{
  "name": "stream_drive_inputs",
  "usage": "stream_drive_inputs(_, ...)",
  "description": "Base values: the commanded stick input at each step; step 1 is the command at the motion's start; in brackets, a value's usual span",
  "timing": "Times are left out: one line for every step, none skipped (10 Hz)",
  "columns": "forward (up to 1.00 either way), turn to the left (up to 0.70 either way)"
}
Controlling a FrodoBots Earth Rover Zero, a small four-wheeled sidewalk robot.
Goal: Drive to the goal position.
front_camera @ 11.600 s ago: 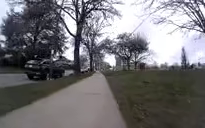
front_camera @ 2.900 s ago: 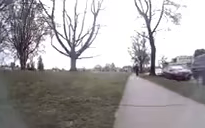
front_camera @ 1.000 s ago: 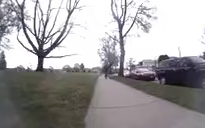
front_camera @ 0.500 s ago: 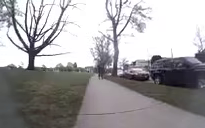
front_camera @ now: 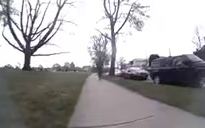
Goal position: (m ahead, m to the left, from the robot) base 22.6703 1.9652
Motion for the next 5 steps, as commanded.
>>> stream_drive_inputs(0.70, 0.34)
stream_drive_inputs(0.70, 0.35)
stream_drive_inputs(0.70, 0.35)
stream_drive_inputs(0.70, 0.35)
stream_drive_inputs(0.70, 0.32)
